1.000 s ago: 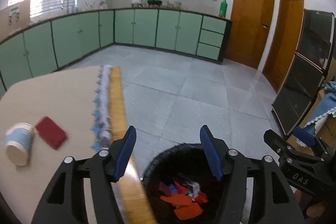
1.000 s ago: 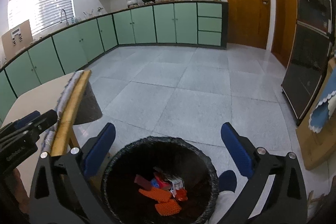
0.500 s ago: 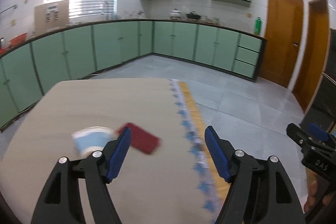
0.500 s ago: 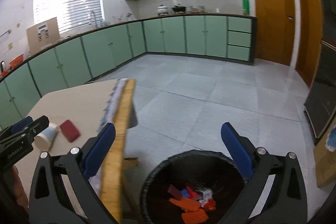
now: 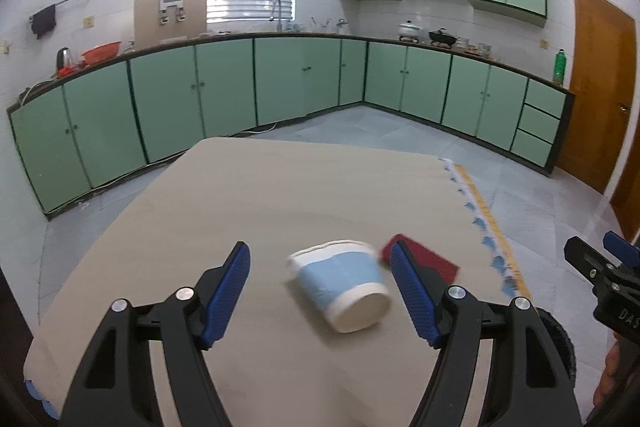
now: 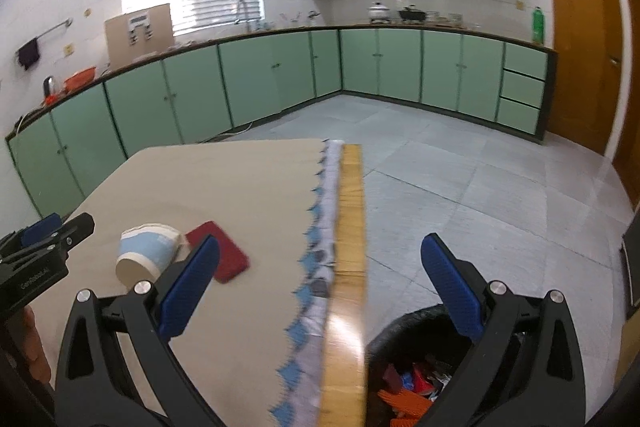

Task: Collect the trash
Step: 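Move both tools back to the table toward the paper cup and red pad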

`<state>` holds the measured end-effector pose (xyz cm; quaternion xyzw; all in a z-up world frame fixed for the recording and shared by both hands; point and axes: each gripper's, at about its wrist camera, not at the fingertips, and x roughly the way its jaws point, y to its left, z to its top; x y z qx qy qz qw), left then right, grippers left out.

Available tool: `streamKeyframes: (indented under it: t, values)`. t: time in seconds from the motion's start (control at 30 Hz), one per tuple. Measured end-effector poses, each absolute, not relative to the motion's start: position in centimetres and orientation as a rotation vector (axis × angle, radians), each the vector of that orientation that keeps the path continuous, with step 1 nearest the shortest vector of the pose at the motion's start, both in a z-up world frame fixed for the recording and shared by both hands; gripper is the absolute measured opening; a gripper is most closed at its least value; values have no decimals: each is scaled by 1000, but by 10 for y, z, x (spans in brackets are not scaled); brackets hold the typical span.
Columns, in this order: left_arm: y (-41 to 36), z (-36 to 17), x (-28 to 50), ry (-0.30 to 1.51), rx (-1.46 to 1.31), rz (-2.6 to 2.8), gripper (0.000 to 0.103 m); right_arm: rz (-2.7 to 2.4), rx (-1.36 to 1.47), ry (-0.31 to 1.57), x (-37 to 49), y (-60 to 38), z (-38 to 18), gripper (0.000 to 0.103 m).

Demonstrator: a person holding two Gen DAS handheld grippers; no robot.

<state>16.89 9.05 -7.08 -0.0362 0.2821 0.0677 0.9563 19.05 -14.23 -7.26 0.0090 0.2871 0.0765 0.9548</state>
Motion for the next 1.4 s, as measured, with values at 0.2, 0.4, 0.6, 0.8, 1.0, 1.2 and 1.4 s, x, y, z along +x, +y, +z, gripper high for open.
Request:
streamKeyframes:
  t: [0.2,0.4,0.6,0.8,1.0,1.2,1.4]
  values:
    - [99,-81,172,592,-70,160,71,202,-18,610,204,-118,-82,98]
    - [105,-90,177,612,-80,168,71,246,-45,647,217,-96,-92,98]
    - [110,-96,180,627,-86,178,71,290,-81,697,233,-80,-109,98]
    - [111,-102,187,644,-87,188,71,300,-68,745,244,-71,-124,98]
    - [112,-110,196,670,-85,190,71,303,-85,800,257,-63,-132,98]
    - [113,-114,198,681,-91,191,71,317,-142,864,267,-49,-142,97]
    - [115,-117,200,693,-101,192,71,335,-156,912,275,-42,-149,79]
